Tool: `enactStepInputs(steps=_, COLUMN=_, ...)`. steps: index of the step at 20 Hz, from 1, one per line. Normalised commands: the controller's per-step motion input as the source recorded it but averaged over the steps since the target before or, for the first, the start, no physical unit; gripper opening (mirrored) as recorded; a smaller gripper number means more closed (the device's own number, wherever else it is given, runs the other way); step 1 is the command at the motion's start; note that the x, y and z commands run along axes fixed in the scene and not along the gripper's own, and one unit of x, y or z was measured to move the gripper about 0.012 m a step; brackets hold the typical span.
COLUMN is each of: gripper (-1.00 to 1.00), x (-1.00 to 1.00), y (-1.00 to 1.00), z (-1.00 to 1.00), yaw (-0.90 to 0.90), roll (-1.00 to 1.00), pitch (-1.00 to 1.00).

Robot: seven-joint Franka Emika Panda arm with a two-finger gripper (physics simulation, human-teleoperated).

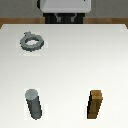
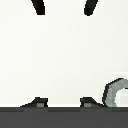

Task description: Put the loop with the handle onto the peg.

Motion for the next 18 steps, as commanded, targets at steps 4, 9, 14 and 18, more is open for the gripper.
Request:
enactStepInputs(steps=4, gripper=1.0, x=0.0, y=0.0, z=0.0, yaw=0.0, roll=0.0, pitch=0.0)
enactStepInputs(steps=9, gripper=1.0, x=0.0, y=-0.2, z=0.0, yaw=0.0, roll=0.0, pitch=0.0)
enactStepInputs(steps=14, gripper=1.0, x=0.0, y=-1.0, z=0.0, yaw=0.0, roll=0.0, pitch=0.0)
enactStepInputs(steps=18, gripper=1.0, x=0.0, y=-1.0, z=0.0, yaw=0.0, roll=0.0, pitch=0.0)
